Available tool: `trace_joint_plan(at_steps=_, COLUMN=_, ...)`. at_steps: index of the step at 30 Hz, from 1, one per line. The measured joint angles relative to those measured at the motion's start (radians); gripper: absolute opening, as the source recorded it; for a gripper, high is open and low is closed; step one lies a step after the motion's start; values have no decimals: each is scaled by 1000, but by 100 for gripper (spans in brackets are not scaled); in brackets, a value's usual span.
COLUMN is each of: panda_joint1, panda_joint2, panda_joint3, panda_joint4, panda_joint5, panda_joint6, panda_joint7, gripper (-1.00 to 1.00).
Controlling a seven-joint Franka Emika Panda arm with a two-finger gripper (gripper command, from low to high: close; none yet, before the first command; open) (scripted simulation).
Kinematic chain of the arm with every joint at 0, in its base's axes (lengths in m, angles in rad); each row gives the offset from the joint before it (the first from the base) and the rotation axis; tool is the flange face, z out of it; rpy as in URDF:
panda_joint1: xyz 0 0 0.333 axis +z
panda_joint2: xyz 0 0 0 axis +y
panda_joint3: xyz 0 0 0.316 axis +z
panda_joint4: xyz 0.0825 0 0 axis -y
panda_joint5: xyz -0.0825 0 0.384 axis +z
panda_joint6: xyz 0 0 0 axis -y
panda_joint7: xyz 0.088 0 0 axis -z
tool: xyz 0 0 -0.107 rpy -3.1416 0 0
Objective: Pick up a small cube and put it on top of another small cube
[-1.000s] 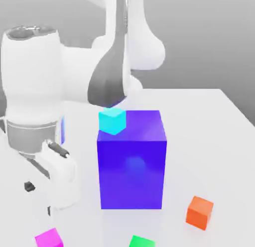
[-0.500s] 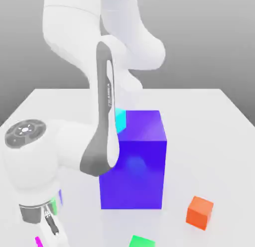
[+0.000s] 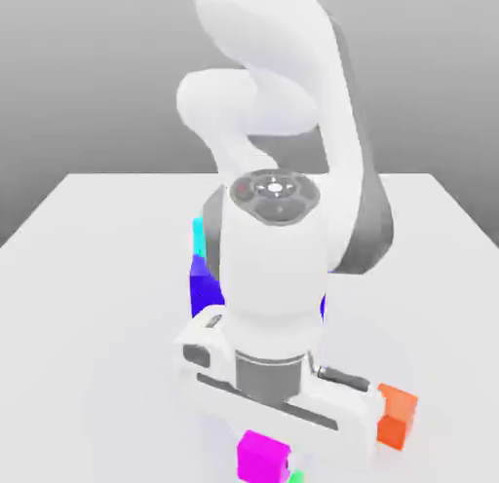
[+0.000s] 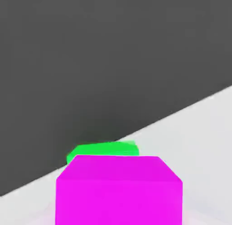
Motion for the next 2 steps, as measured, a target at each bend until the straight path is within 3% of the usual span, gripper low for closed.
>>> trace_joint_plan(at_steps=2, panda_joint1=0, panda_joint2=0, panda_joint3=0, panda_joint4=0, panda_joint5=0, panda_joint6=0, panda_joint7=0, gripper=100)
